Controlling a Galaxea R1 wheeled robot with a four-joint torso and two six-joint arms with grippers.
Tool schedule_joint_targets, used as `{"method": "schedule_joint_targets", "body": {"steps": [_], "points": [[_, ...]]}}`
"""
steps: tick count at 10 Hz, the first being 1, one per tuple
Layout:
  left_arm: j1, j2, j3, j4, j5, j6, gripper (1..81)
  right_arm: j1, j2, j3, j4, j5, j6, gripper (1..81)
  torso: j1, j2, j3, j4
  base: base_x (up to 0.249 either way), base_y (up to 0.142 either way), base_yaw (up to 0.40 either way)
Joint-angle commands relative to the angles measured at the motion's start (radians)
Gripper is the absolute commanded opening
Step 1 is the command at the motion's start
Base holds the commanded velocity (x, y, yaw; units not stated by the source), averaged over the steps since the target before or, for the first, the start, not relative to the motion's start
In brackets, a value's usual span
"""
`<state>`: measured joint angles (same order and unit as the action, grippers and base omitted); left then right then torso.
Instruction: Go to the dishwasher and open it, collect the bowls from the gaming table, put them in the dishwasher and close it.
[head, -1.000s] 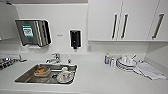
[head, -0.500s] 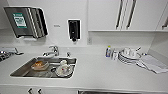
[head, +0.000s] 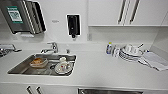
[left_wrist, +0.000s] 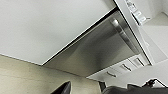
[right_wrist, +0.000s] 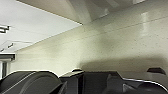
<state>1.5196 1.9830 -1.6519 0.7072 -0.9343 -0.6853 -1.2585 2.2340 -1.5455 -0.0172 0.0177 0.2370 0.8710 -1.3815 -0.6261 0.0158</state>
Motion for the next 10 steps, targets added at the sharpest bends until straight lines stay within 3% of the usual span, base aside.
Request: {"method": "schedule_joint_targets", "body": {"steps": [1,8,10], "points": [[-0.043,-0.073,0.014,0.028,-0.011,-0.003,81.1,0.098,-0.101,0.105,0.036,-0.044,0.004,81.1,0.0,0.0,0.0,0.0,0.0,0.0,0.0],[-0.095,-0.136,0.083,0.041,-0.009,-0.007,81.1,0.205,-0.259,0.289,0.062,-0.071,0.004,81.1,0.0,0.0,-0.001,0.0,0.0,0.0,0.0],[-0.097,-0.128,0.076,0.041,-0.009,-0.011,81.1,0.26,-0.299,0.335,0.131,-0.089,0.004,81.1,0.0,0.0,-0.001,0.0,0.0,0.0,0.0]]}}
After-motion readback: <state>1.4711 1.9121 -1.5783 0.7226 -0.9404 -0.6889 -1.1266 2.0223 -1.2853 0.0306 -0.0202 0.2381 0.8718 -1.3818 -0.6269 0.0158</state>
